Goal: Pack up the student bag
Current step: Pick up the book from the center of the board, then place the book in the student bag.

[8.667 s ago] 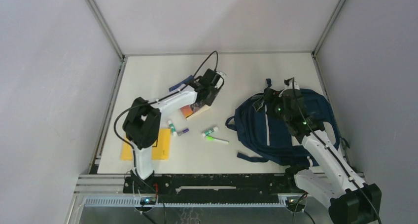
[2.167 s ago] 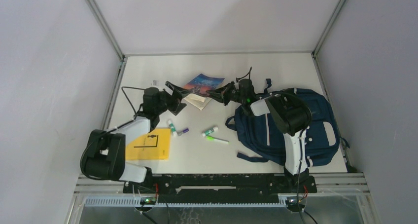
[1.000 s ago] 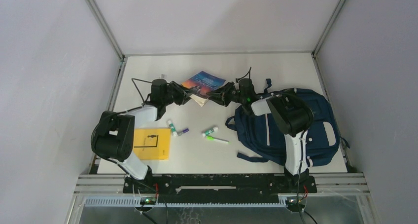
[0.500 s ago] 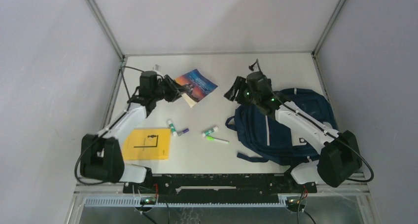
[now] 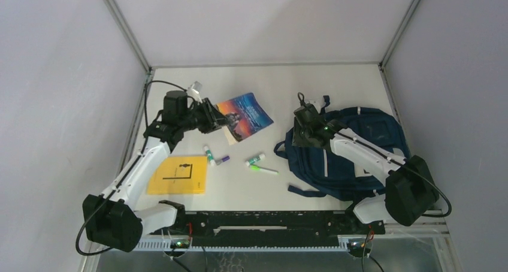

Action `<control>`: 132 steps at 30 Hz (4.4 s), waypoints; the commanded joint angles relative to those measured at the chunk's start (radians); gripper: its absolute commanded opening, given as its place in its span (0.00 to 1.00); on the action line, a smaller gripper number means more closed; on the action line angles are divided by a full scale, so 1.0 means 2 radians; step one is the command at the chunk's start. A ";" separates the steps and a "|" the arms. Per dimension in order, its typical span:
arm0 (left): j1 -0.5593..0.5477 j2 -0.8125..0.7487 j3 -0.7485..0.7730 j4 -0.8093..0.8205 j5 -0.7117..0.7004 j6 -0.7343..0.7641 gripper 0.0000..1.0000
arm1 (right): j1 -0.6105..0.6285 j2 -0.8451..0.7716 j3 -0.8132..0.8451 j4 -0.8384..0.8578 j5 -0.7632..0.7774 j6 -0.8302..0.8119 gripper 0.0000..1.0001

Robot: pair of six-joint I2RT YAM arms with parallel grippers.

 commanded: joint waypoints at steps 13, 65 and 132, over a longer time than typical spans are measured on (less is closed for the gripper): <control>-0.037 -0.031 0.030 0.031 0.100 0.014 0.00 | -0.025 0.046 -0.013 0.049 -0.021 -0.010 0.34; -0.238 0.443 0.170 0.649 0.191 -0.393 0.00 | -0.178 -0.152 0.038 0.123 -0.471 0.027 0.00; -0.084 0.015 0.030 -0.145 -0.166 0.105 0.99 | -0.102 -0.077 0.019 0.064 -0.244 -0.030 0.00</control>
